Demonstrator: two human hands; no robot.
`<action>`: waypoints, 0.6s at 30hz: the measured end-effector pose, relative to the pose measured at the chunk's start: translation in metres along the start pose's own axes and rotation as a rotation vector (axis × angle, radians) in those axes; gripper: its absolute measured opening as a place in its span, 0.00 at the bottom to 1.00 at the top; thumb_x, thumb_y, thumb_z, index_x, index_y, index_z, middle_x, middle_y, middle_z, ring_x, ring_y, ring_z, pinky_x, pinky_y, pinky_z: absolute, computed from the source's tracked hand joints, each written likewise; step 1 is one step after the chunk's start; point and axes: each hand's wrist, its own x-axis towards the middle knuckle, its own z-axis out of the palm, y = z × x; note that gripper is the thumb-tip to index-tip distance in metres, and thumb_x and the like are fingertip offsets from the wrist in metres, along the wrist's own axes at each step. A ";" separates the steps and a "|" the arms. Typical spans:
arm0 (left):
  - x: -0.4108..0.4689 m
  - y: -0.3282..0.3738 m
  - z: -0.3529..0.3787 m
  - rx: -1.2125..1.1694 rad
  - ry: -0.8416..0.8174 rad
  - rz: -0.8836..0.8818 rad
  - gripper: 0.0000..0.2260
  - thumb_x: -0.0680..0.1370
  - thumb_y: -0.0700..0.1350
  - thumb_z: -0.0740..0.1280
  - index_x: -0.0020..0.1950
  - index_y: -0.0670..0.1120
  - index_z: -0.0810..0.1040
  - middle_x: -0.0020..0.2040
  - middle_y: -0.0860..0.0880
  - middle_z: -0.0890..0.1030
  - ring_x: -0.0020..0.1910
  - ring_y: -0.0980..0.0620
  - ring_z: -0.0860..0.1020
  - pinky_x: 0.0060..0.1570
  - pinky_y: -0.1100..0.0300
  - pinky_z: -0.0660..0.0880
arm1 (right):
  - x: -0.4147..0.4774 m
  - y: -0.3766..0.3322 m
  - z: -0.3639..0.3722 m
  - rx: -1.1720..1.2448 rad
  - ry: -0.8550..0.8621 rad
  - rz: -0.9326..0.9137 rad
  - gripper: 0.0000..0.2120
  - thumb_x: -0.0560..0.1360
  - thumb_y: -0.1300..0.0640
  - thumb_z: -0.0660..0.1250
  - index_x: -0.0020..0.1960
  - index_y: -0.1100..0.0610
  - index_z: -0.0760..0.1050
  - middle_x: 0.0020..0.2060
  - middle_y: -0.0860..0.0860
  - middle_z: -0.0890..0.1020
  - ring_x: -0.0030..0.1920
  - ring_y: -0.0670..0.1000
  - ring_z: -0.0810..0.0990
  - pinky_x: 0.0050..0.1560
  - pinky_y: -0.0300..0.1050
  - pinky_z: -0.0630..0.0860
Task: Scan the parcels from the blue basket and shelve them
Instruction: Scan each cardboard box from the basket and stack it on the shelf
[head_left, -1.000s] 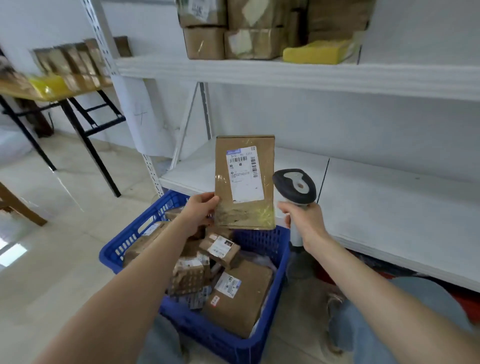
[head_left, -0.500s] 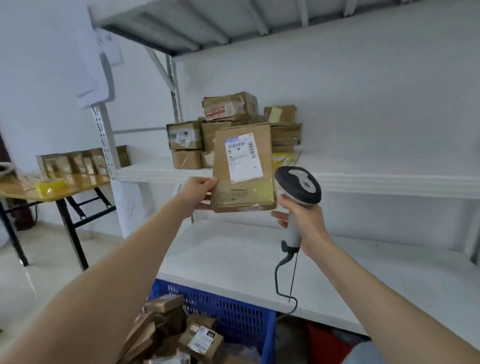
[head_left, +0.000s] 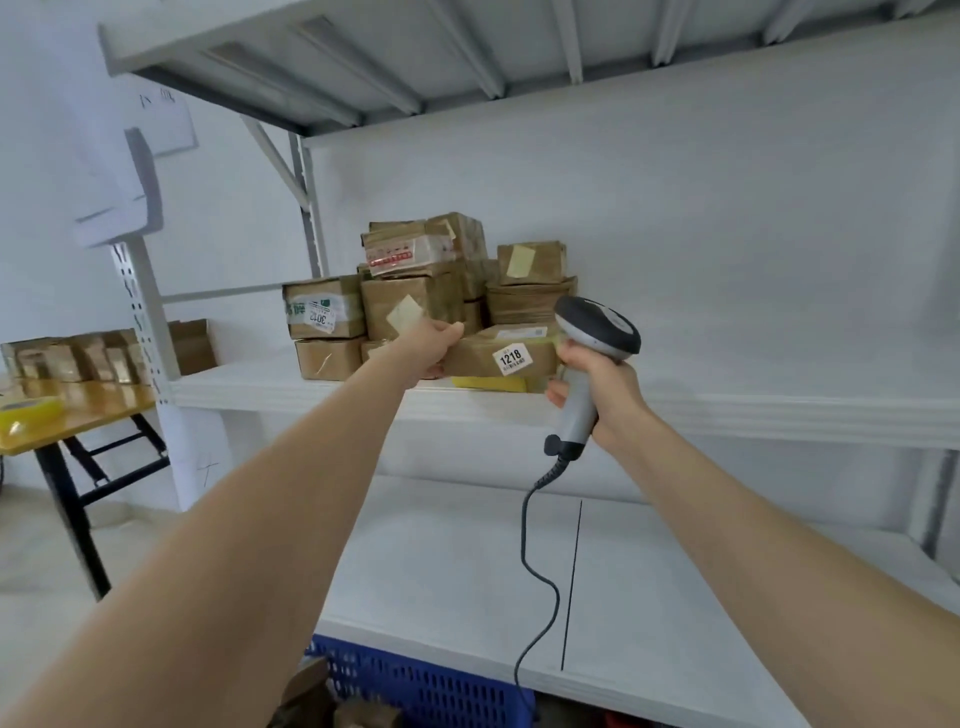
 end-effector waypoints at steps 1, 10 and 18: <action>0.004 -0.005 0.002 0.033 0.005 0.019 0.16 0.82 0.48 0.60 0.63 0.40 0.76 0.51 0.45 0.77 0.50 0.48 0.76 0.55 0.55 0.76 | 0.006 0.004 0.003 -0.004 0.004 0.014 0.10 0.73 0.61 0.72 0.53 0.59 0.78 0.48 0.55 0.82 0.45 0.55 0.82 0.48 0.49 0.81; -0.010 -0.035 0.052 0.894 0.186 0.592 0.28 0.79 0.50 0.61 0.78 0.51 0.55 0.77 0.47 0.58 0.77 0.46 0.53 0.74 0.46 0.53 | 0.028 0.027 0.000 0.020 0.137 0.049 0.16 0.70 0.61 0.73 0.57 0.60 0.77 0.52 0.55 0.81 0.51 0.54 0.80 0.49 0.51 0.81; 0.004 -0.030 0.070 1.140 0.017 0.467 0.37 0.77 0.52 0.63 0.78 0.58 0.43 0.79 0.47 0.52 0.78 0.45 0.45 0.74 0.42 0.45 | 0.024 0.032 -0.014 -0.002 0.154 0.054 0.08 0.72 0.62 0.72 0.48 0.58 0.76 0.46 0.53 0.80 0.56 0.54 0.81 0.53 0.50 0.80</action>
